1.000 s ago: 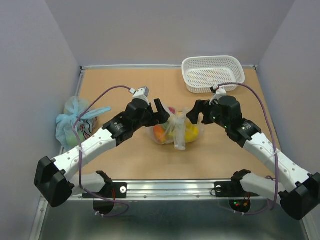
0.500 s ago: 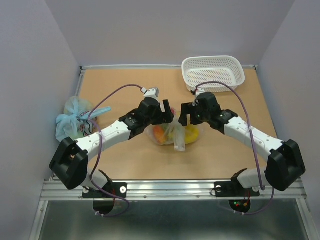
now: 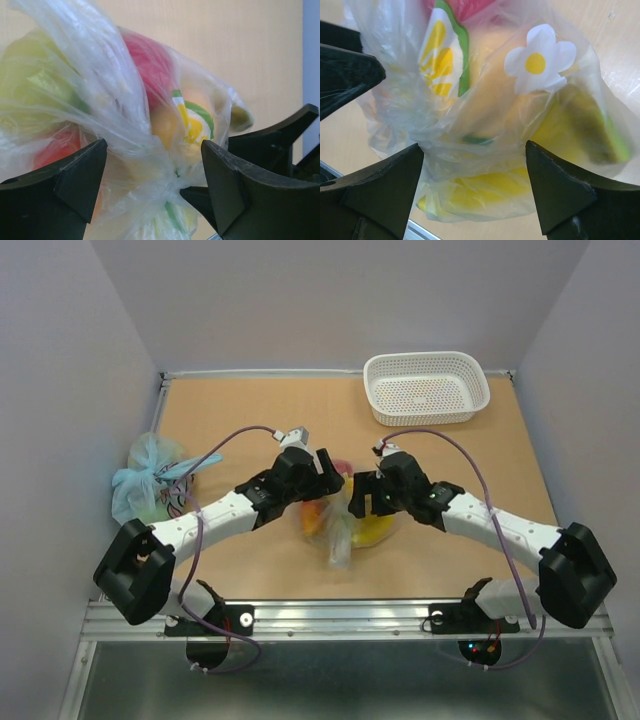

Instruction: Untie the knot of the plastic bag and take out the fruit

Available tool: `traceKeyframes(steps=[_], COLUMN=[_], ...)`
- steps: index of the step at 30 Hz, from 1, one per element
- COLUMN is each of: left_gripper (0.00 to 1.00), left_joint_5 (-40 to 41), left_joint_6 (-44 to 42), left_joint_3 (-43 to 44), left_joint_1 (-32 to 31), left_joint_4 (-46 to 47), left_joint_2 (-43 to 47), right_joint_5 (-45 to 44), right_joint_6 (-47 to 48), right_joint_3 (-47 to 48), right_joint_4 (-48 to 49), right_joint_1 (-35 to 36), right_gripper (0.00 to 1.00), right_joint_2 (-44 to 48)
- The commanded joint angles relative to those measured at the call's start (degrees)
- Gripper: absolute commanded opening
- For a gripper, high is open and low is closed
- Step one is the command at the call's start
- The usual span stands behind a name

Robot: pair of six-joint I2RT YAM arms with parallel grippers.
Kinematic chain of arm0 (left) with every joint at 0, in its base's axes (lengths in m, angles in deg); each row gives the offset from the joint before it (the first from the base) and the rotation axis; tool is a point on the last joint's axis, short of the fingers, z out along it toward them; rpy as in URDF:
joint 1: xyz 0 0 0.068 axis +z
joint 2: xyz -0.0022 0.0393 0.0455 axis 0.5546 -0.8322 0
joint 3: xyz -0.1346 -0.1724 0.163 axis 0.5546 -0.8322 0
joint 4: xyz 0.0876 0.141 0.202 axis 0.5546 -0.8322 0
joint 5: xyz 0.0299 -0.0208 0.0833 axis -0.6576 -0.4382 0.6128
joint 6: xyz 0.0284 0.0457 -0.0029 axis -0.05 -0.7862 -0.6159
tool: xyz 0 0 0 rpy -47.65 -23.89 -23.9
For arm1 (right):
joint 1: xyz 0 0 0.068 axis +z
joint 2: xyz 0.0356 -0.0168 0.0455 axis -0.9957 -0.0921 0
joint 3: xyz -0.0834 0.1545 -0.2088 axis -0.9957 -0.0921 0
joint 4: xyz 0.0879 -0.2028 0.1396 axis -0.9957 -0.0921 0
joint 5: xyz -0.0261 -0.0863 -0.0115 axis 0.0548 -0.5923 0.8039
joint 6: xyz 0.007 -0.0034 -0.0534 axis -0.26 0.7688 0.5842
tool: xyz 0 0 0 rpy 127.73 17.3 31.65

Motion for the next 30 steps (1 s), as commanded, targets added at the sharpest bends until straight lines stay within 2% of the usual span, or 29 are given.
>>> traceKeyframes(steps=[1,10,15,18,22,23,25,26,28,30], left_gripper=[0.84,0.82,0.80,0.74,0.55,0.43,0.28,0.16,0.00,0.00], left_joint_5=[3.5,2.6,1.5,1.1,0.1,-0.1,-0.8,-1.0,-1.2,-0.5], left_joint_6=[4.3,4.5,4.2,4.0,4.0,4.0,3.7,3.4,2.9,2.3], left_joint_3=[-2.0,-2.1,-1.3,-0.4,-0.9,-1.2,-1.8,-2.0,-2.4,-3.2], left_joint_1=[-0.2,-0.9,-1.6,-1.7,-1.9,-2.0,-2.2,-2.3,-2.3,-2.4], left_joint_4=[-0.2,-4.7,-2.7,-2.1,-0.5,-0.1,0.8,1.0,1.1,1.1], left_joint_2=[3.4,5.2,2.8,0.0,-2.0,-2.1,-2.5,-2.3,-1.4,0.7], right_joint_5=[-4.4,-9.3,-9.6,-9.4,-10.0,-10.1,-9.5,-8.9,-8.6,-8.6], right_joint_6=[-0.4,-1.0,-0.3,-0.5,-1.3,-1.9,-2.2,-2.4,-2.4,-2.2], right_joint_3=[0.4,3.3,5.7,6.7,7.1,6.9,6.9,6.8,6.7,6.6], right_joint_4=[2.1,2.1,2.0,2.2,2.1,2.1,2.1,2.1,2.1,2.2], right_joint_1=[0.3,0.3,0.3,0.3,0.3,0.3,0.3,0.3,0.3,0.3], right_gripper=[0.87,0.87,0.87,0.87,0.87,0.87,0.87,0.87,0.83,0.74], right_joint_2=[4.1,9.4,7.4,4.8,0.9,-0.3,-1.7,-2.8,-3.3,-3.2])
